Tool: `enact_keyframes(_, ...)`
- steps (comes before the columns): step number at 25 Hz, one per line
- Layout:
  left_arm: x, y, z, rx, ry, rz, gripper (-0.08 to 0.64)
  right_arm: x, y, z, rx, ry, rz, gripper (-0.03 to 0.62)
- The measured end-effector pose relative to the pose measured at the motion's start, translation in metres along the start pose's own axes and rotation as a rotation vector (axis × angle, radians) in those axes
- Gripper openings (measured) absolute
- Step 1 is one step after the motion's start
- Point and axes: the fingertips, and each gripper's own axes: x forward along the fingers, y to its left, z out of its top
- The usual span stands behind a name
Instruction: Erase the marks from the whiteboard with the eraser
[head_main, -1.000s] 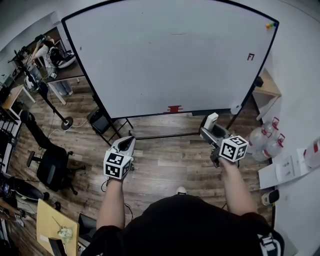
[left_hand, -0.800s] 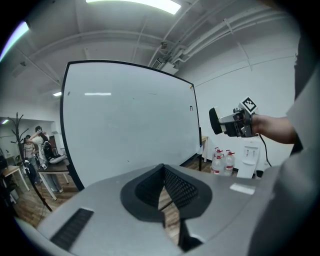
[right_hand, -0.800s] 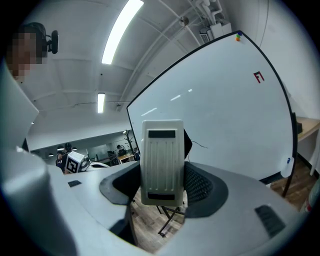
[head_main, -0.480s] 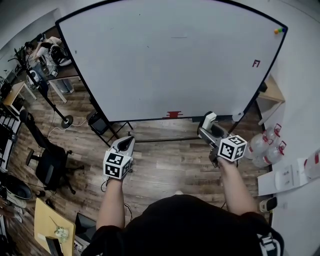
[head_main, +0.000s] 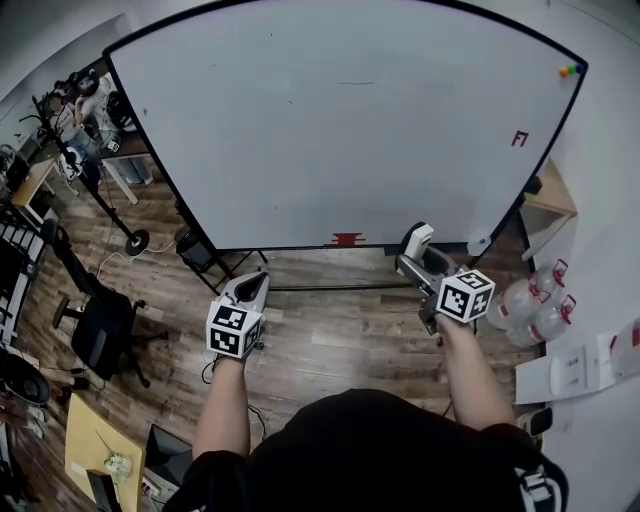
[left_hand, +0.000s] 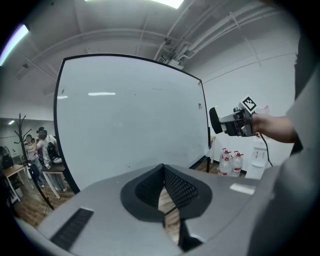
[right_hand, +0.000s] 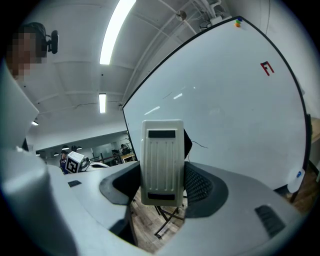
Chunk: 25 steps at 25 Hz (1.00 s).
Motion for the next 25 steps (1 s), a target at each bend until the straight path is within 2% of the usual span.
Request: enact_keyframes(25,0.050,-0.007,0.023,0.050,0.029,0.084,0.011,0.026,-0.051,0.022,-0.086,0.046,0.100,0.250)
